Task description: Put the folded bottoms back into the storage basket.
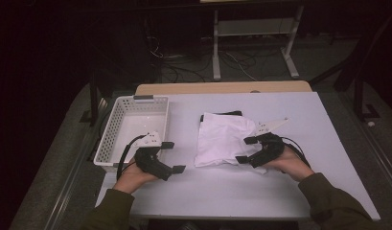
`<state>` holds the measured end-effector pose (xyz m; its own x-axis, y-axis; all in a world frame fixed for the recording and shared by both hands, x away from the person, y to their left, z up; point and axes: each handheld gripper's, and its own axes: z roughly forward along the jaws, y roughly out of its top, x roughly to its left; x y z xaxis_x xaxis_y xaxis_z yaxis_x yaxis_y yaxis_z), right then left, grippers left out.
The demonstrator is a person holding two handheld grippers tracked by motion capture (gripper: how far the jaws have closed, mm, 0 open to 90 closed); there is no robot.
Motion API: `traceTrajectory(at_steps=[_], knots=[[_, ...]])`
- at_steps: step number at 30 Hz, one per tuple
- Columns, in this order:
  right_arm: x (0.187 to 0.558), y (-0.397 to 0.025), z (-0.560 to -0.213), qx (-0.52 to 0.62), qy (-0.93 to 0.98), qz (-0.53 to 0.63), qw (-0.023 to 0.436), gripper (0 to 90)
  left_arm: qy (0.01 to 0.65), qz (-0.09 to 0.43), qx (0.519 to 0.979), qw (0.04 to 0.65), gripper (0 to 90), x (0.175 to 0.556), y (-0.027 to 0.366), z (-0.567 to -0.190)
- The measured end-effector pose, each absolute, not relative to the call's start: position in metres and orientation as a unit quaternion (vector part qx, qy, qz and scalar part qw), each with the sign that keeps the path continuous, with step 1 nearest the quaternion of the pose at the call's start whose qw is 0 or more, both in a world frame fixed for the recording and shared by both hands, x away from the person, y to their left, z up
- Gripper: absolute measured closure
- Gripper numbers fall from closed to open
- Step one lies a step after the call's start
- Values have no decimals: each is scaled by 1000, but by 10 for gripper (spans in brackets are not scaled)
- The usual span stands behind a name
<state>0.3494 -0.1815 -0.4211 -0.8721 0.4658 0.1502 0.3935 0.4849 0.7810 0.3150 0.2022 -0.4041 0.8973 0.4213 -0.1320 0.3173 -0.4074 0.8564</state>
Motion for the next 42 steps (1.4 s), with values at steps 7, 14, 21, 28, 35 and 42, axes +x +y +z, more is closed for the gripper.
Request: traceTrajectory(at_steps=[7,14,21,28,35,42], knots=[[348,-181,-423,253,864,435,37,249,220,53,838,497,3,315,202,-404],[344,-178,-425,236,871,430,35,470,221,53,838,497,3,315,202,-404],[342,-175,-426,221,878,423,36,575,221,53,838,496,3,315,202,-404],[341,-173,-428,216,880,421,34,591,220,52,838,496,3,315,202,-404],[339,-166,-436,210,891,402,33,601,221,52,838,497,3,315,202,-404],[339,-161,-443,200,902,381,47,623,221,52,838,497,4,315,202,-404]])
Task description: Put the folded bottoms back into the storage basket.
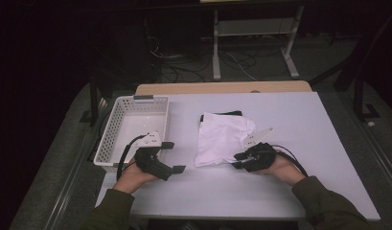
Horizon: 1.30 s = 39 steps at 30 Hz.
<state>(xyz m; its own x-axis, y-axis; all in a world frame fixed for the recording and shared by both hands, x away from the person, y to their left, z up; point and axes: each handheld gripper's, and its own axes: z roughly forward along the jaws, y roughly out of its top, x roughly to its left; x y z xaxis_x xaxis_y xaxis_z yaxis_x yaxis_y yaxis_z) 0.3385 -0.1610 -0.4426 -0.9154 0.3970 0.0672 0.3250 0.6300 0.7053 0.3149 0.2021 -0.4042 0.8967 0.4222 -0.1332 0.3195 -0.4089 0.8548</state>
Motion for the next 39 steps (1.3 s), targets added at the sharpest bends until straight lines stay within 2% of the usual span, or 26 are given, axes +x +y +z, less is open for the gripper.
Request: traceTrajectory(at_steps=[5,10,14,39], knots=[[338,-158,-449,188,914,354,69,664,221,52,838,496,4,315,202,-404],[338,-157,-450,189,914,347,86,777,222,52,838,496,4,315,202,-404],[339,-158,-451,189,914,347,87,823,222,52,838,496,4,315,202,-404],[331,-169,-435,155,907,385,67,841,223,52,838,495,4,315,202,-404]])
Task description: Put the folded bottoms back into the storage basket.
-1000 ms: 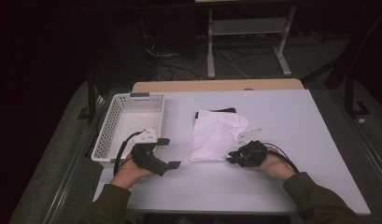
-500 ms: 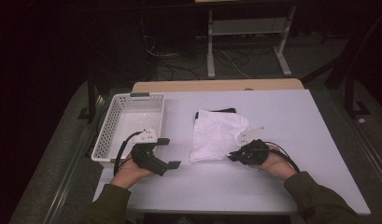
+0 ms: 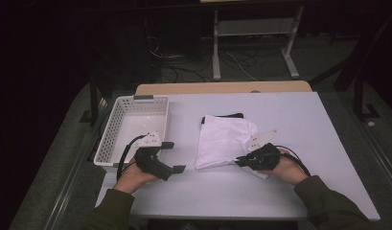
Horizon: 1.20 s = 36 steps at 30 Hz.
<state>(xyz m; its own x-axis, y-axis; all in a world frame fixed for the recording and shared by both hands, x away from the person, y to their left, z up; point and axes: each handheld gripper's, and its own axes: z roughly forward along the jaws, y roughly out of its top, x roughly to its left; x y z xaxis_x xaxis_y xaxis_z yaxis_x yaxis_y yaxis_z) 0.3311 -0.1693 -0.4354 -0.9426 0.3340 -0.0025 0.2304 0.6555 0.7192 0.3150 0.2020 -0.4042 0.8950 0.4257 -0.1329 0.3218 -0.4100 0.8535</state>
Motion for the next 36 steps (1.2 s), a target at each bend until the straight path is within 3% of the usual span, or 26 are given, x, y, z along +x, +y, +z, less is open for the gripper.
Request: traceTrajectory(at_steps=[36], knots=[[298,-186,-430,137,906,399,34,840,229,51,835,498,4,315,202,-404]])
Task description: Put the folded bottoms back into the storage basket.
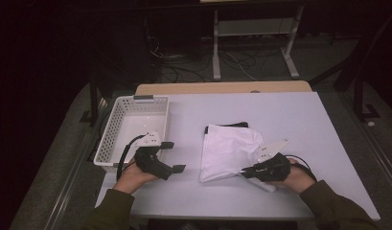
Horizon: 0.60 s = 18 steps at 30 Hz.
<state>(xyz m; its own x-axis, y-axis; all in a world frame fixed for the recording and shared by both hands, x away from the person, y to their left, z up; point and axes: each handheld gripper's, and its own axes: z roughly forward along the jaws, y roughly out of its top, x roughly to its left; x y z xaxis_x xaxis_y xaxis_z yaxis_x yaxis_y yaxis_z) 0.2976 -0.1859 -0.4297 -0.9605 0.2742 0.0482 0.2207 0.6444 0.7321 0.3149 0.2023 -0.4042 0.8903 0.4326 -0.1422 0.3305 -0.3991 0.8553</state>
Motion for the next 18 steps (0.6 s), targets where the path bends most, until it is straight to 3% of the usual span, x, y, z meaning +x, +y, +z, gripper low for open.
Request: traceTrajectory(at_steps=[18], knots=[[279,-196,-434,137,910,390,20,837,230,52,835,497,4,315,202,-404]])
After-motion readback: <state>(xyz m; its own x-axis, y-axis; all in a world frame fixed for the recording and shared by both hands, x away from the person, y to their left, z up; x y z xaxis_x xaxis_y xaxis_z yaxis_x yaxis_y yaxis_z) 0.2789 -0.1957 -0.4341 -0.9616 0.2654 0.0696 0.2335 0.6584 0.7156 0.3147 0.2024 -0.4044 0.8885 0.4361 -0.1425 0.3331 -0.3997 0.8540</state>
